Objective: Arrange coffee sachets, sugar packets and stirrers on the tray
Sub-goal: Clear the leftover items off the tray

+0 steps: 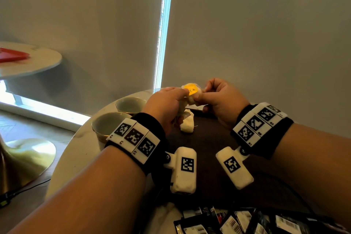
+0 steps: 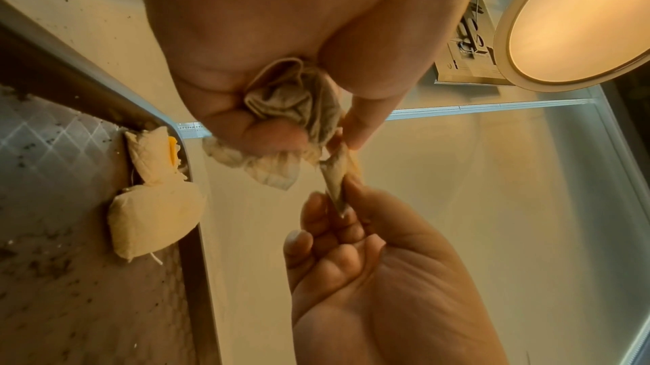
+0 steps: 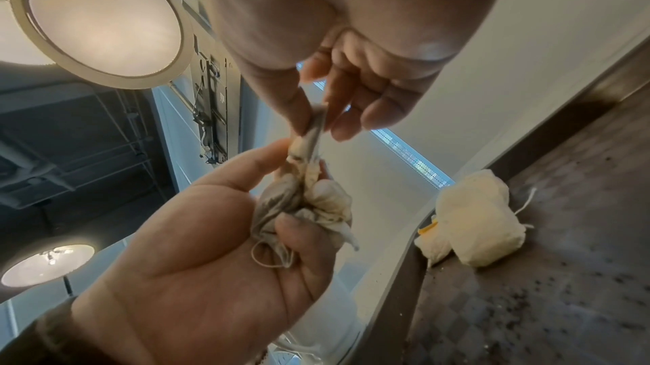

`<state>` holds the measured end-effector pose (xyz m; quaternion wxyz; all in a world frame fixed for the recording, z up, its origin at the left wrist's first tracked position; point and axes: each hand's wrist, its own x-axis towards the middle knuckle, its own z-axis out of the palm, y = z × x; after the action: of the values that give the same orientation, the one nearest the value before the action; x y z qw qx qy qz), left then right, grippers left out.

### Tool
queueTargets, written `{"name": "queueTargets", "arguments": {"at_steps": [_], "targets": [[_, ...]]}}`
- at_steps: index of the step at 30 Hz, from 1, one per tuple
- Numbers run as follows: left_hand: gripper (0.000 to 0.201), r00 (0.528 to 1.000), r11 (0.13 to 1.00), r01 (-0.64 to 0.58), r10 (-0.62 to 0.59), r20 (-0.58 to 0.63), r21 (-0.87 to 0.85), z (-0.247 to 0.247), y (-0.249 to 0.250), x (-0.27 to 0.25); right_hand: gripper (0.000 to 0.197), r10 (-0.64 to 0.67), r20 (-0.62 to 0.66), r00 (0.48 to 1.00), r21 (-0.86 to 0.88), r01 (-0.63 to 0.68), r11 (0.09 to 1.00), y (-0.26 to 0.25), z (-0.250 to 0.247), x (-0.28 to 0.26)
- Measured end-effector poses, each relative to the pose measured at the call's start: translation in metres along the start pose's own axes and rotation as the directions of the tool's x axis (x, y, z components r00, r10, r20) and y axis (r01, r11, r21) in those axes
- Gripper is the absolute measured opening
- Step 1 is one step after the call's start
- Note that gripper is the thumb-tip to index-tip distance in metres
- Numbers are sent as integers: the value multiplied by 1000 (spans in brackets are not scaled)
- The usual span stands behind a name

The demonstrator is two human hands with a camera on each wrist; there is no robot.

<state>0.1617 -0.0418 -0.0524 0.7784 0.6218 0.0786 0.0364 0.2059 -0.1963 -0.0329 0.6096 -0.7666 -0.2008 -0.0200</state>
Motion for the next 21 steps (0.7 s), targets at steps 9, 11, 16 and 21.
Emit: {"name": "queueTargets", "arguments": {"at_steps": [9,11,16,21], "targets": [[17,995,995,-81,84,-52,51,-2,-2,2,21,18,62,998,132,-26,991,-5,4,-2],[22,994,995,-88,91,-52,55,-2,-2,1,22,15,71,997,79,-21,997,-3,5,-2],[38,992,994,-102,100,-80,-31,-3,3,-3,24,75,58,995,53,-78,996,2,5,0],[41,975,938,-189,143,-172,-290,-6,16,-13,22,167,36,985,11,-168,986,5,3,1]]}}
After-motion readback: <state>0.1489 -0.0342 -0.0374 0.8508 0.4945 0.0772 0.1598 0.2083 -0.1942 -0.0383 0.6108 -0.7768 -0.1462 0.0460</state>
